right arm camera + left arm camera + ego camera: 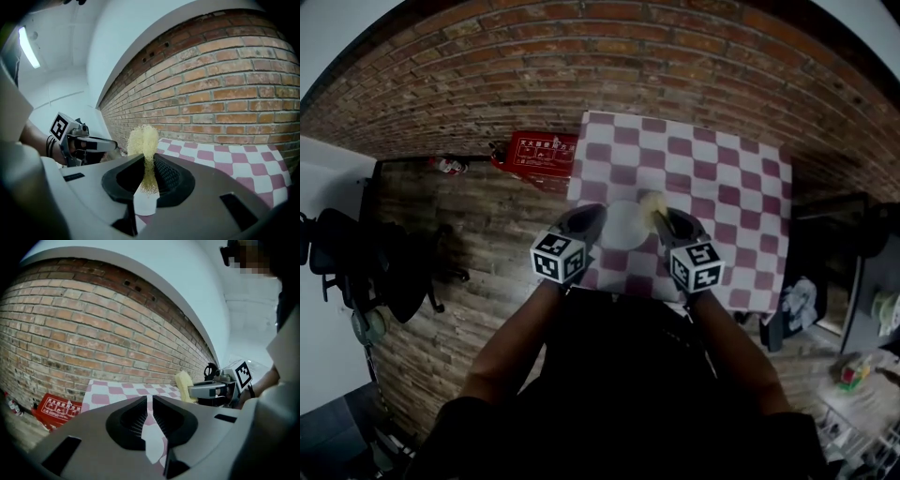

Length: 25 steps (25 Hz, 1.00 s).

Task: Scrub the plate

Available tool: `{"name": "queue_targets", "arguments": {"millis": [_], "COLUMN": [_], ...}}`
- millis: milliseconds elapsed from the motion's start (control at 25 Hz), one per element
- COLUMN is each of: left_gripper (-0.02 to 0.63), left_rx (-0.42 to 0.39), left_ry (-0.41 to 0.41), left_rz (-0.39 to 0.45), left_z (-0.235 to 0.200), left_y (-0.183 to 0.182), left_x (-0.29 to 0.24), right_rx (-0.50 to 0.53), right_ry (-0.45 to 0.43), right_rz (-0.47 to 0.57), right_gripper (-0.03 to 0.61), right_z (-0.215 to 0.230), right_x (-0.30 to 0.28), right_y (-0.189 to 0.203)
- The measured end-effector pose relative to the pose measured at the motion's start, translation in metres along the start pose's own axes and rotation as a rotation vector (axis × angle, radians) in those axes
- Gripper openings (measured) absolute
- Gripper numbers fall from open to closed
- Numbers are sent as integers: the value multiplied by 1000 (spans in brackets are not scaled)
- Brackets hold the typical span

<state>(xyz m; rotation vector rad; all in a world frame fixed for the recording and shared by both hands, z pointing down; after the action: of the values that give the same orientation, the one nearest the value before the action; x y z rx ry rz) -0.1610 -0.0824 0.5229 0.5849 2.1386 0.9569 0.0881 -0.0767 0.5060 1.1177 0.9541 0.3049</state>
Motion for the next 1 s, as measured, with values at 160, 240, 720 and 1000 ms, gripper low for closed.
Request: {"name": "queue_targets", "arguments": {"millis": [160, 240, 720, 1000], "left_gripper": [71, 88, 186, 187], "left_rx": [60, 76, 236, 278], "left_ry": [-3, -7, 16, -18], "left_rz": [-91, -140, -399, -479], "left_z": [-23, -33, -69, -80], "left_y": [15, 23, 72, 92], "left_x": [-19, -26, -64, -71], "right_rx": [-25, -36, -70, -52], "right_ry": [10, 15, -6, -14], "right_rz": [-58, -86, -282, -379], "right_gripper": [54, 55, 55, 55], "right_z": [7, 10, 11, 12], "right_x": [-20, -30, -68, -84], "right_y": [18, 28, 86, 101]}}
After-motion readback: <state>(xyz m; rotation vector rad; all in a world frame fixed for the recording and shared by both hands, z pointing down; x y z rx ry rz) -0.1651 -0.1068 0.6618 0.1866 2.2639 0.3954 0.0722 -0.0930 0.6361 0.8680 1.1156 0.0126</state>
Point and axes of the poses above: the fingertips, and each gripper's own axes: x backward along the fingers, z to its right, y out of its underside, the point moved 10 cm from there along x, backward along the fingers, and after that the axes turned 8 degrees about x, right-handed, at the moved point
